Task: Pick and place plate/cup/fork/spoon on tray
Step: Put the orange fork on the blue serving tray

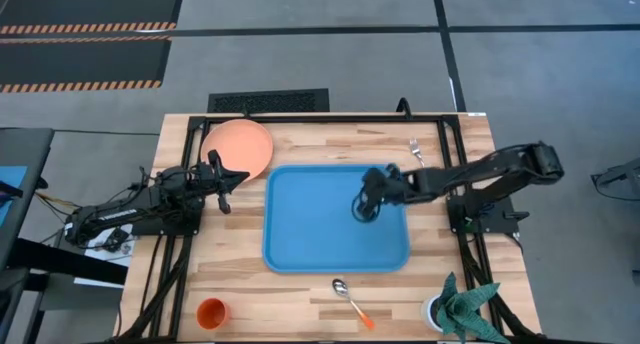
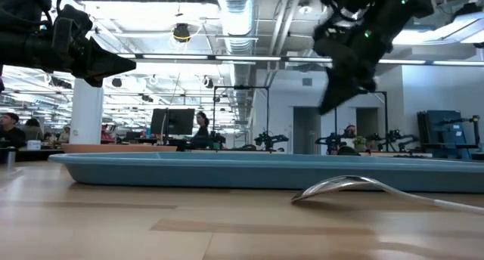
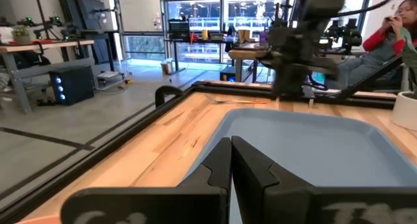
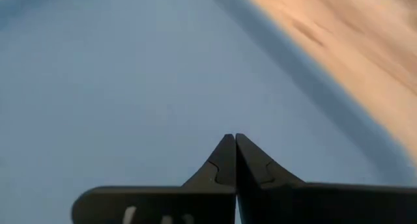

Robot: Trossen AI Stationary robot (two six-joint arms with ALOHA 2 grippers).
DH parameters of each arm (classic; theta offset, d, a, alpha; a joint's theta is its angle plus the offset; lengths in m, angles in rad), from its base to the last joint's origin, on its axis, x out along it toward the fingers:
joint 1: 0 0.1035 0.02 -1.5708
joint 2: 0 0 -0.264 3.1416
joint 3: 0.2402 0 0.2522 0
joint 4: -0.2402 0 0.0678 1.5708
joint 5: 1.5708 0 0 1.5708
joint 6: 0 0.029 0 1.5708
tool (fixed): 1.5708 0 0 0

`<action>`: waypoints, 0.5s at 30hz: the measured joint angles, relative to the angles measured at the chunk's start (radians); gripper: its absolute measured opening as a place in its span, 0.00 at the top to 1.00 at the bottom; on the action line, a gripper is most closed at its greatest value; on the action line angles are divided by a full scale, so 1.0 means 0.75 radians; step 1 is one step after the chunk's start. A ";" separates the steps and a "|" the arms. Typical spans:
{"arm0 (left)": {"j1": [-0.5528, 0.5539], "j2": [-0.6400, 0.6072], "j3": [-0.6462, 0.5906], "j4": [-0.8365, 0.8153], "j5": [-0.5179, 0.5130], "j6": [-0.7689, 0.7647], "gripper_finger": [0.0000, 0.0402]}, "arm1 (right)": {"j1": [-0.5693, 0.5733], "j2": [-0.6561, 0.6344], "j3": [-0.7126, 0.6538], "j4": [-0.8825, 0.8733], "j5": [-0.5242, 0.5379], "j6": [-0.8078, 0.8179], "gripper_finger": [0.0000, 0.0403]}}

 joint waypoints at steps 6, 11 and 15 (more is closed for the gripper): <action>0.000 0.000 0.000 0.000 0.000 0.001 1.00 | -0.204 -0.070 -0.001 -0.443 -0.001 0.232 0.91; 0.000 0.000 0.000 -0.001 0.000 0.001 1.00 | -0.359 -0.058 -0.003 -0.657 -0.010 0.292 0.80; 0.000 0.000 0.000 -0.001 0.000 0.001 1.00 | -0.481 -0.031 -0.004 -0.688 -0.011 0.241 0.70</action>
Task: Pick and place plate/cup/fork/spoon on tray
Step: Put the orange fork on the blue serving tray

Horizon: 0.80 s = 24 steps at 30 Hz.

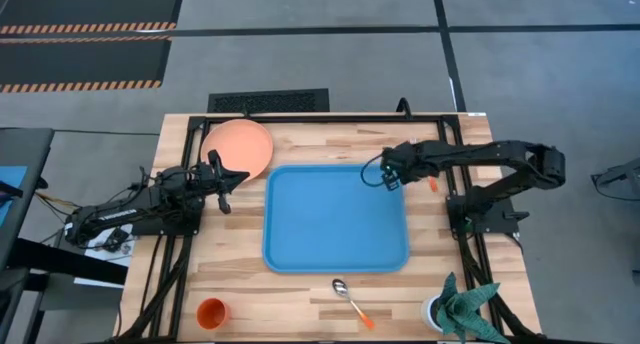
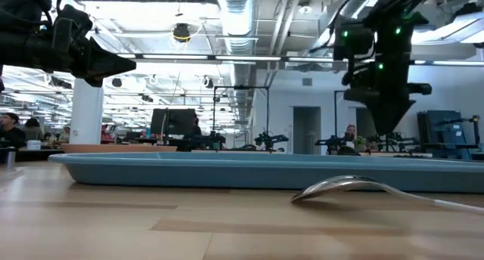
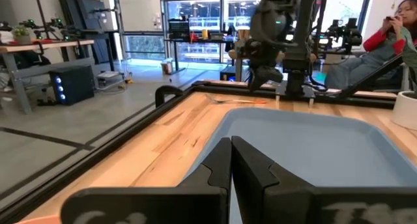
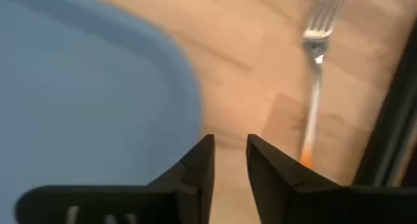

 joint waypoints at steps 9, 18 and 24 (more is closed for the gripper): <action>0.000 0.036 0.000 0.001 0.000 0.018 1.00 | -0.305 -0.024 -0.171 0.110 -0.040 -0.177 0.65; 0.000 0.055 0.000 0.000 0.000 0.050 1.00 | -0.536 -0.023 -0.214 0.276 -0.096 -0.364 0.70; 0.000 0.055 0.000 0.000 0.000 0.050 1.00 | -0.643 0.001 -0.214 0.317 -0.163 -0.444 0.71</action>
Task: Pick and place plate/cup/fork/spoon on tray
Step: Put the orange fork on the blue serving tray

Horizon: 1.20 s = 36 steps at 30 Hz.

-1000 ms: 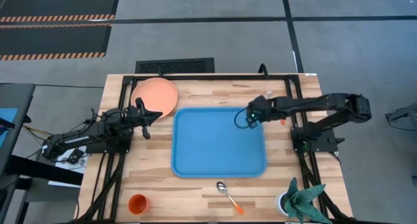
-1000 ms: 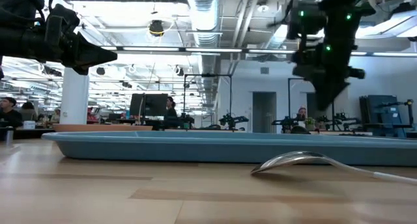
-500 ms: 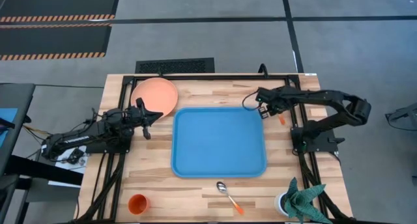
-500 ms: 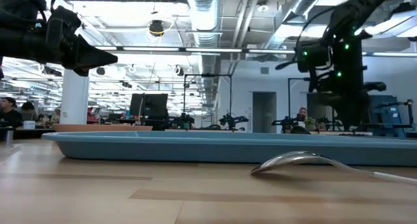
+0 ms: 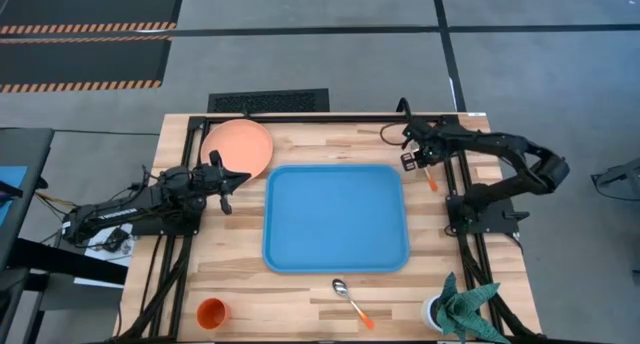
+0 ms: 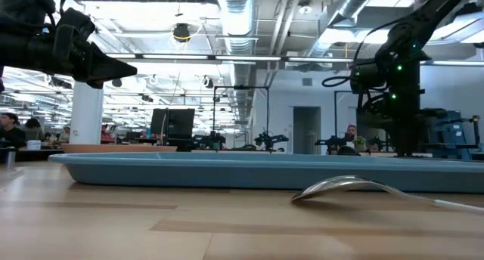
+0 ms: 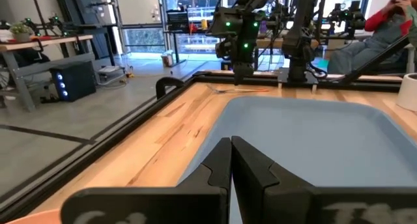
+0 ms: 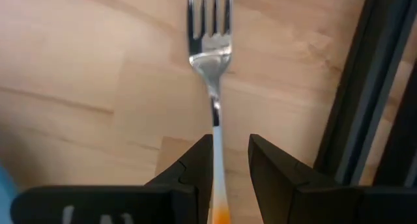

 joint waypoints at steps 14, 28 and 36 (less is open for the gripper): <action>0.000 0.000 0.000 0.000 0.000 0.010 1.00 | -0.041 0.101 0.000 0.077 -0.077 -0.080 0.71; 0.000 0.000 0.000 0.000 0.001 0.010 1.00 | -0.044 0.101 0.000 0.077 -0.125 -0.080 0.76; 0.000 0.000 0.000 0.000 0.001 0.010 1.00 | -0.044 0.183 0.008 0.098 -0.164 -0.055 0.76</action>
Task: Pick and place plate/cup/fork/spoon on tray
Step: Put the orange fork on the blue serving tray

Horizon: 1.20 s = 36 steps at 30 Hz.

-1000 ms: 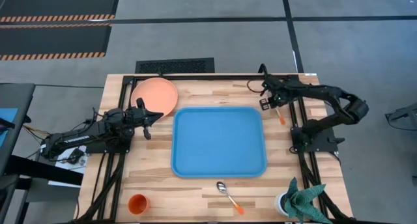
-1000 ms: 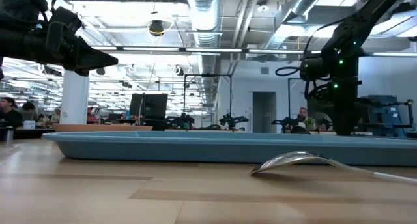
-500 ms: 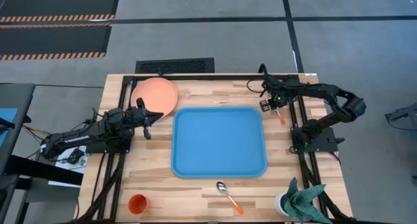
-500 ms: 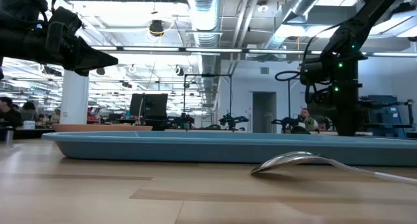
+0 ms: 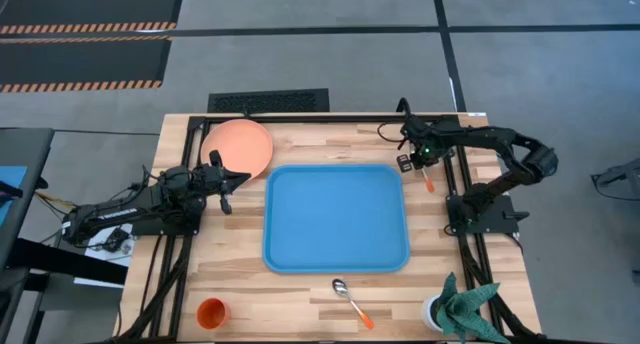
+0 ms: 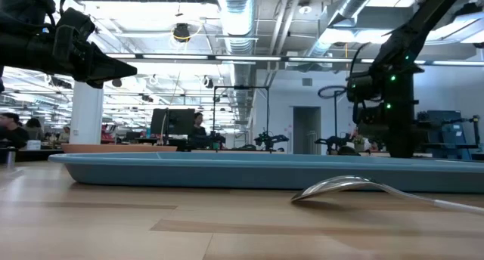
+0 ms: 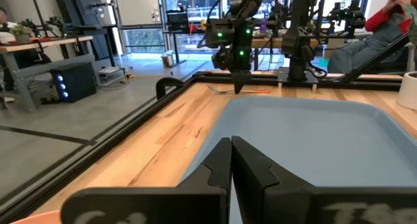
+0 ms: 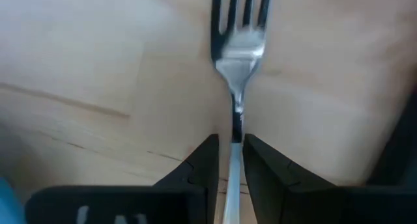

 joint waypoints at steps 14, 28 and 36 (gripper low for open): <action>0.000 -0.001 0.000 0.000 0.000 0.004 1.00 | 0.031 -0.089 -0.014 0.003 -0.029 0.033 0.98; 0.000 -0.001 0.000 0.000 0.000 0.005 1.00 | 0.126 -0.313 -0.011 -0.011 -0.083 0.271 0.97; 0.000 -0.001 0.000 0.000 0.000 0.005 1.00 | 0.289 -0.520 -0.010 -0.124 -0.096 0.538 0.96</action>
